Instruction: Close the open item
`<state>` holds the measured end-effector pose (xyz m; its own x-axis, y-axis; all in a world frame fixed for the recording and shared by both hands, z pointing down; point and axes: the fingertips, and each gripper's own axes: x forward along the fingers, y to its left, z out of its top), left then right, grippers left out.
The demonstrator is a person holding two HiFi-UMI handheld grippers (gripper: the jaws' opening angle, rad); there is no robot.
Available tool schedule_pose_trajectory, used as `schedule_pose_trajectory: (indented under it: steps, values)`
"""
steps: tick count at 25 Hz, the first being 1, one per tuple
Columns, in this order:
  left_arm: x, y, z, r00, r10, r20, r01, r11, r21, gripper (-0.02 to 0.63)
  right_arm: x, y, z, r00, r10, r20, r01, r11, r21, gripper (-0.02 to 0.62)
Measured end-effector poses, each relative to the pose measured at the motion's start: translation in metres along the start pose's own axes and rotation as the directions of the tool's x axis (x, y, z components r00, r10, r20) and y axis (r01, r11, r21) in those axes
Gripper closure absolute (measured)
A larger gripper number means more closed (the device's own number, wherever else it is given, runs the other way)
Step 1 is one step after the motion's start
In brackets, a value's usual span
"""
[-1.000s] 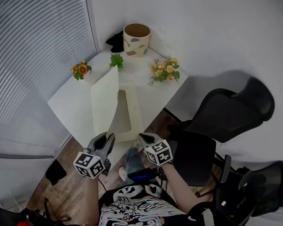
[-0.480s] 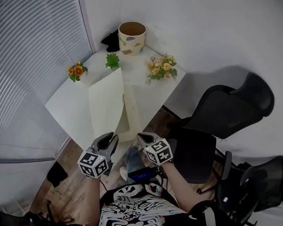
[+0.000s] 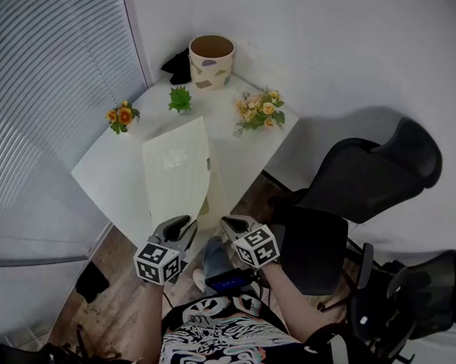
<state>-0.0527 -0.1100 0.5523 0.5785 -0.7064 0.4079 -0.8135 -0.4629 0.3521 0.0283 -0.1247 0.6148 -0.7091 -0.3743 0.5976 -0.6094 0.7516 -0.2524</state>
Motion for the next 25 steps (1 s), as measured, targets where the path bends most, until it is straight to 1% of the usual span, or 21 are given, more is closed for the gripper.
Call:
schedule_pose_trajectory:
  steps: [5,11,20,25]
  values:
    - [0.009,-0.002,-0.008,0.997,0.008,-0.077,-0.003,0.999,0.053,0.517,0.000,0.000,0.000,1.000,0.009,-0.002,-0.009,1.000,0.006,0.592]
    - [0.018,-0.003,-0.016,0.989,0.021,-0.149,-0.007,0.995,0.095,0.509,0.001,0.001,0.000,1.000,0.021,0.002,-0.021,1.000,0.015,0.593]
    - [0.029,-0.003,-0.028,0.964,0.036,-0.262,0.009,0.986,0.168,0.499,0.002,0.001,0.001,0.999,0.035,0.000,-0.035,0.999,0.017,0.594]
    - [0.032,-0.003,-0.032,0.951,0.035,-0.306,0.021,0.983,0.180,0.494,0.003,0.003,0.001,0.999,0.047,-0.011,-0.047,0.999,0.005,0.593]
